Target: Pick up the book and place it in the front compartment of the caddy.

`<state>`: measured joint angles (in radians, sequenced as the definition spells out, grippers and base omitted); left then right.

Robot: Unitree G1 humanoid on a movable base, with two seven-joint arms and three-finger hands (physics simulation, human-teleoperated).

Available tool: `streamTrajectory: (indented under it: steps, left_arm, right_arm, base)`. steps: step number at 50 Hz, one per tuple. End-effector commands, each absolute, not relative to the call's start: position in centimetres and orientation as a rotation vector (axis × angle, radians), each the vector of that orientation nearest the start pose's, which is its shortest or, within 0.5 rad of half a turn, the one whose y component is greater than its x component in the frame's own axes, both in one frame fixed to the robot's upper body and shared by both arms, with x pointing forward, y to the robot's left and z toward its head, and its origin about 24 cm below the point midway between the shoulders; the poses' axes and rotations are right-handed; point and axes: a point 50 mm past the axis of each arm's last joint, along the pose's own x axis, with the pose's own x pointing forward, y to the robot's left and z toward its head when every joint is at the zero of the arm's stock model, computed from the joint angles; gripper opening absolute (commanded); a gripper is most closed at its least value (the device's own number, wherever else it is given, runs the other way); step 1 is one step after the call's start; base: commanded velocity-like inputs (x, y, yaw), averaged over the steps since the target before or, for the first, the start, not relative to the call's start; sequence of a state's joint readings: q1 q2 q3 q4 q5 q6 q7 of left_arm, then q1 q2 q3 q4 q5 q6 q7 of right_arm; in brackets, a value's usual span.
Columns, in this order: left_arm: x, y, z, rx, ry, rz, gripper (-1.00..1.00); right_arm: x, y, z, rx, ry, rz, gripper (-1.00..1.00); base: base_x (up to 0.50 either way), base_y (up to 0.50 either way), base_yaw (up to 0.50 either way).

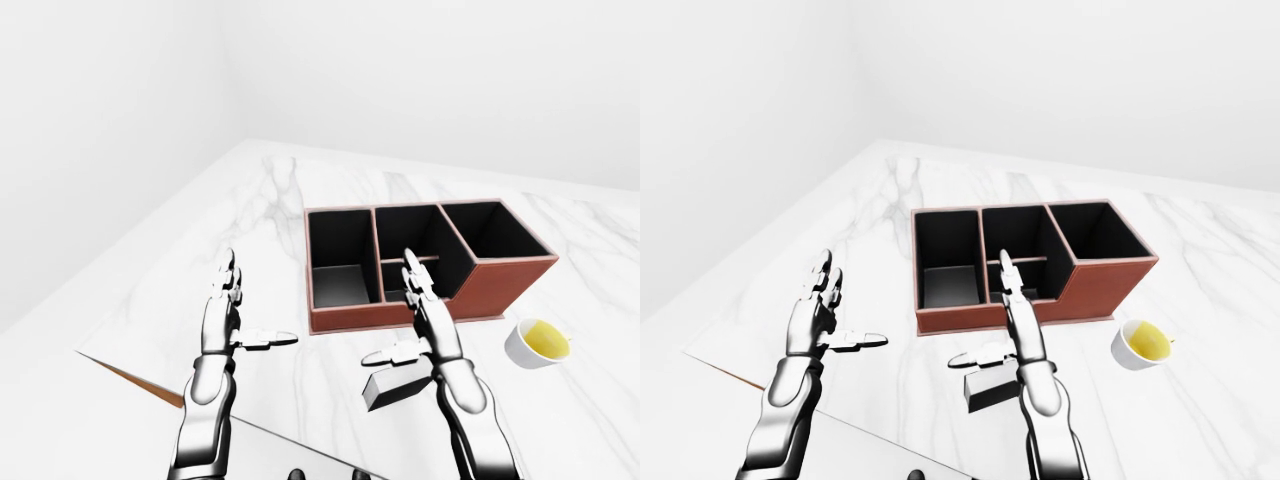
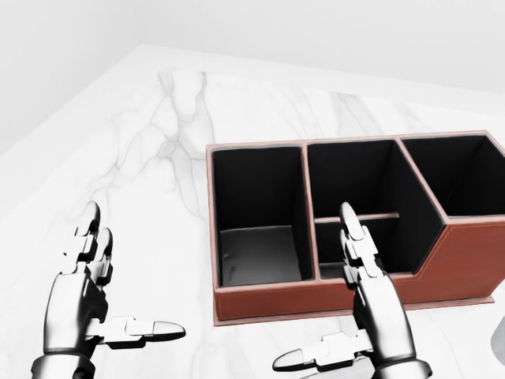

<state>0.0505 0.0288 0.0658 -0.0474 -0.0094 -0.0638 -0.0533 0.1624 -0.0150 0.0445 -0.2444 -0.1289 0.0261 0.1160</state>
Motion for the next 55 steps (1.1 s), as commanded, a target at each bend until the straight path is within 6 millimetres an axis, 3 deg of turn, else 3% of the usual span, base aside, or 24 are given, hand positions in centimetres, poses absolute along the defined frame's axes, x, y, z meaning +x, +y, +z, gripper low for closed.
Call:
streamTrajectory:
  steps: [1,7,15,20,28,32,43,50,55]
  left_arm:
    - [25.2,16.7,3.8,0.031,-0.034,0.037,1.0]
    - [25.3,16.6,3.6,0.035,-0.026,0.039,1.0]
    - [25.3,16.7,3.6,0.036,-0.028,0.044,1.0]
    - [25.3,16.6,3.5,0.039,-0.024,0.043,1.0]
    - [25.3,16.7,3.6,0.038,-0.024,0.044,1.0]
    - [25.3,16.7,3.5,0.038,-0.022,0.045,1.0]
    - [25.4,16.7,3.5,0.038,-0.02,0.047,1.0]
    - [25.5,16.6,3.3,0.04,-0.011,0.048,1.0]
    - [25.5,16.6,3.2,0.042,-0.009,0.048,1.0]
  right_arm:
    - [21.7,-14.0,7.0,-0.3,-0.063,0.146,1.0]
    - [19.3,-13.8,10.8,-0.448,-0.194,0.224,1.0]
    - [17.3,-13.4,12.9,-0.644,-0.226,0.337,1.0]
    - [17.3,-13.4,13.9,-0.794,-0.236,0.325,1.0]
    - [17.7,-14.5,12.5,-0.924,-0.099,0.32,1.0]
    - [17.9,-15.0,12.9,-0.968,-0.072,0.314,1.0]
    - [19.5,-17.3,11.4,-1.011,0.062,0.283,1.0]
    - [20.1,-18.6,9.4,-0.997,0.168,0.285,1.0]
    - [20.5,-19.1,9.4,-1.035,0.188,0.267,1.0]
  base:
    - [0.0,0.0,0.0]
    - [0.0,0.0,0.0]
    - [0.0,0.0,0.0]
    - [0.0,0.0,0.0]
    - [0.0,0.0,0.0]
    - [0.0,0.0,0.0]
    - [0.0,0.0,0.0]
    - [0.0,0.0,0.0]
    - [0.0,0.0,0.0]
